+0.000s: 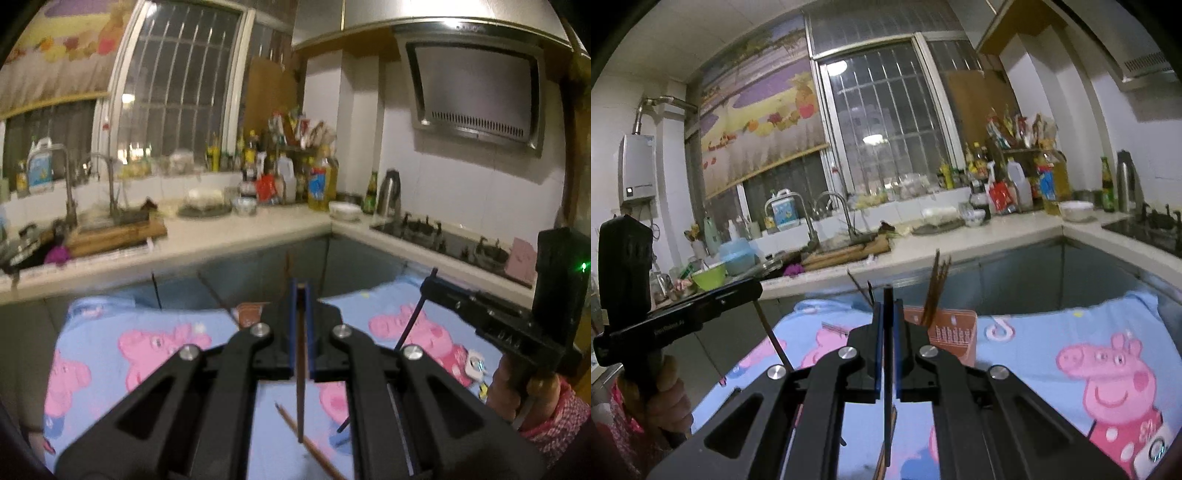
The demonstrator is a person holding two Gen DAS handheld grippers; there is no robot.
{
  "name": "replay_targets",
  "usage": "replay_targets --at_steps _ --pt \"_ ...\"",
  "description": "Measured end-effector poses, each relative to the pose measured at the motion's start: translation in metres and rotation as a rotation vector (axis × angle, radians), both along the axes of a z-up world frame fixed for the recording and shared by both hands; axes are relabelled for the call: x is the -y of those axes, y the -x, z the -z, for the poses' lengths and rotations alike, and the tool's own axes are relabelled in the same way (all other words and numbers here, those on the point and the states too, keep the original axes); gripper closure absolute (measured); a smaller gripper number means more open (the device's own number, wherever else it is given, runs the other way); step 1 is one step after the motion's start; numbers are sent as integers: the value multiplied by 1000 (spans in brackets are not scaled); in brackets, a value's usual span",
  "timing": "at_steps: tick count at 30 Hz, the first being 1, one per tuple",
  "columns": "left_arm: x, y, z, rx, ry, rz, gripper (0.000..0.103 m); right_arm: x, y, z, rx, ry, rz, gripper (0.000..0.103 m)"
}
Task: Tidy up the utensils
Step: 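Lift both held chopsticks up over the pink basket, then lower the chopsticks into the basket and open both tools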
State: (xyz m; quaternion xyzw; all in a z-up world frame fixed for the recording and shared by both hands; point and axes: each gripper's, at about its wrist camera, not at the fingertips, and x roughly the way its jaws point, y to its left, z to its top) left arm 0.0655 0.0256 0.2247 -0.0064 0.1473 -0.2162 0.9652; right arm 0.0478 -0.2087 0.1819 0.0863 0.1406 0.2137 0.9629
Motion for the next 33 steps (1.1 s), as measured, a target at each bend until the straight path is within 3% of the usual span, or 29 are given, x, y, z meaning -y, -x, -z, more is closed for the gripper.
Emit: replay_targets --at_steps 8,15,20,25,26,28,29,33 --pt "25 -73 -41 88 -9 -90 99 -21 -59 -42 110 17 16 103" --pt "44 -134 -26 94 -47 -154 99 -27 -109 -44 172 41 44 103" --pt "52 -175 5 23 -86 -177 99 -28 -149 -17 100 42 26 103" --pt "57 -192 33 -33 -113 -184 99 -37 -169 18 21 79 -5 103" --pt "58 -194 38 -50 -123 -179 97 -40 -171 25 1 89 -15 103" --pt "62 -196 47 -85 -154 -171 79 -43 -178 38 -55 100 -47 103" --pt "62 -194 49 -88 -164 -175 64 -44 -182 44 -94 96 -64 103" --pt "58 -176 44 -72 -154 -174 62 -35 -181 49 -180 15 -83 103"
